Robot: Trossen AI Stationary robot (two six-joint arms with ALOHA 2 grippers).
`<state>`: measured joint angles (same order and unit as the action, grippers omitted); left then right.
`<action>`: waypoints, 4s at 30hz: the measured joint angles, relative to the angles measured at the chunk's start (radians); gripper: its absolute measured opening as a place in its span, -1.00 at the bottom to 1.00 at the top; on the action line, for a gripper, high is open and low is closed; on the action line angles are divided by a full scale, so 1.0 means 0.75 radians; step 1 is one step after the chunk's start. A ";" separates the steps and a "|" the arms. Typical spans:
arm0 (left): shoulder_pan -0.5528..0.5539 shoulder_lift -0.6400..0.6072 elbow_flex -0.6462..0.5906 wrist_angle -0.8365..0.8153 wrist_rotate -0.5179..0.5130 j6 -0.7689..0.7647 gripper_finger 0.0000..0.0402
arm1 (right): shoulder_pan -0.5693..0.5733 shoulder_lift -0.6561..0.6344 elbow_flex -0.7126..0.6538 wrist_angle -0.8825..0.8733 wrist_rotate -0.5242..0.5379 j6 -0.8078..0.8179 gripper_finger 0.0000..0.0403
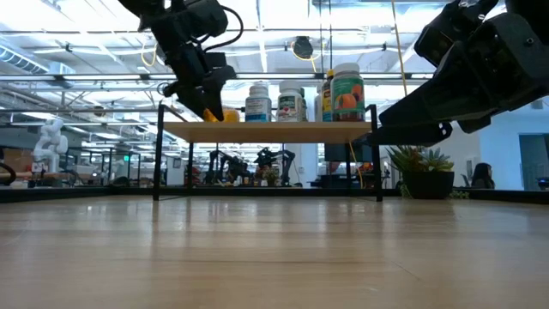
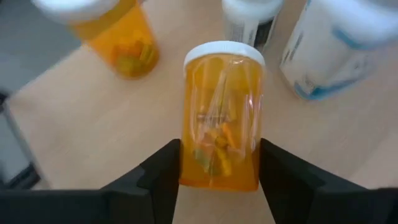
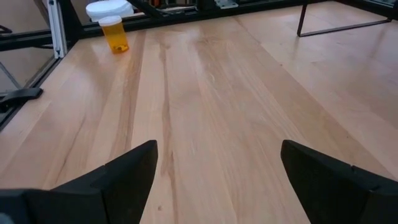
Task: Pick and place medicine bottles onto shelf by color
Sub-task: Put the middle orange pill bottle aligned with the other orange pill bottle on the shelf
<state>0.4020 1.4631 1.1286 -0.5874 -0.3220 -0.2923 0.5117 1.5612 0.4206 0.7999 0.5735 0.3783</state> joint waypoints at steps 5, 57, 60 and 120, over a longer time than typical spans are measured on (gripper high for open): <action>-0.052 -0.096 -0.004 -0.018 -0.030 -0.014 -0.01 | 0.001 0.000 0.000 0.069 -0.005 0.003 0.68; -1.152 0.474 -0.308 2.019 -0.129 0.186 -0.08 | 0.142 0.309 0.299 0.877 0.242 -0.491 0.60; -1.156 0.470 -0.307 2.038 -0.135 0.186 -0.08 | 0.138 0.304 0.296 0.925 0.165 -0.493 0.60; -1.062 0.511 -0.277 1.514 -0.129 -0.036 0.65 | -0.149 0.226 0.560 -0.878 -0.453 -0.087 -0.07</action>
<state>-0.3948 1.8462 0.9211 0.5482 -0.4187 -0.3192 0.4004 1.7307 0.8404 0.1413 0.2336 0.3134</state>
